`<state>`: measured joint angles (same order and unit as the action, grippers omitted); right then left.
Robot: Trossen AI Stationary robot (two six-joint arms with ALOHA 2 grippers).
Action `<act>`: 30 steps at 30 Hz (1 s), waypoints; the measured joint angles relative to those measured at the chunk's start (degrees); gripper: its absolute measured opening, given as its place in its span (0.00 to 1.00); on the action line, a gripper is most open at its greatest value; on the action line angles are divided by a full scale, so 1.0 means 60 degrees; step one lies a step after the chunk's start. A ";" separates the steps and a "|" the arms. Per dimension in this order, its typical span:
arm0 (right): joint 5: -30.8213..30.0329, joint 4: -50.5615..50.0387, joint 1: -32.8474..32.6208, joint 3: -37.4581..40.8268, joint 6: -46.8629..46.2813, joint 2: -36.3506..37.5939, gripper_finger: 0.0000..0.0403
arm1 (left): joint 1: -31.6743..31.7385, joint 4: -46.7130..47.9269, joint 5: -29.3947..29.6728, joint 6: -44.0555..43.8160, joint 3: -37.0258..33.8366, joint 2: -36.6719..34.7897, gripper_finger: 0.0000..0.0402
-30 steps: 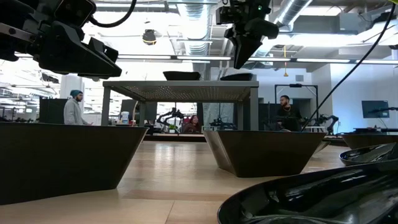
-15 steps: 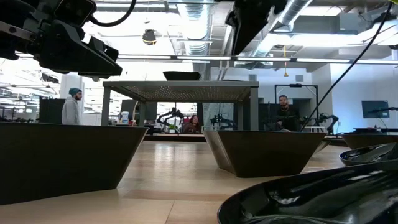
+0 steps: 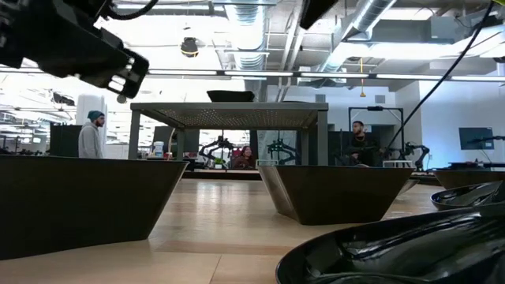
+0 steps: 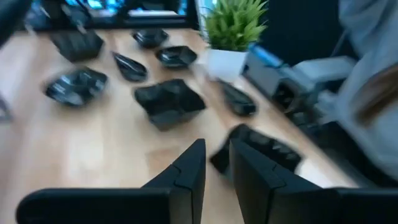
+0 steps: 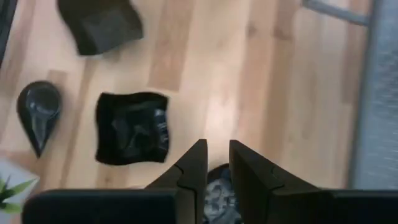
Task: Pick & Place Mini shaped plates
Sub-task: Stack the black distorted square plate on top of the black distorted square plate on the shelf
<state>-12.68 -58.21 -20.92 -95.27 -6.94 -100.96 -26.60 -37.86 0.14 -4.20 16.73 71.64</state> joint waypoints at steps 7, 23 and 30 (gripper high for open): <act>0.0744 0.1907 -0.0279 -0.0002 0.0260 -0.1490 0.16 | -0.0144 0.0008 -0.0451 -0.1700 -0.0004 0.0075 0.18; 0.3469 0.2187 -0.0653 -0.0004 -0.1418 -0.2738 0.23 | 0.0140 -0.0020 -0.0279 -0.1870 -0.0004 0.0053 0.18; 0.3381 0.2016 -0.0962 0.0007 -0.1571 -0.3474 0.23 | 0.0115 -0.0018 -0.0279 -0.1908 -0.0004 0.0053 0.18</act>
<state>7.61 -46.11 -26.69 -95.23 -16.36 -121.80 -25.91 -37.96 -1.53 -15.65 16.71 71.96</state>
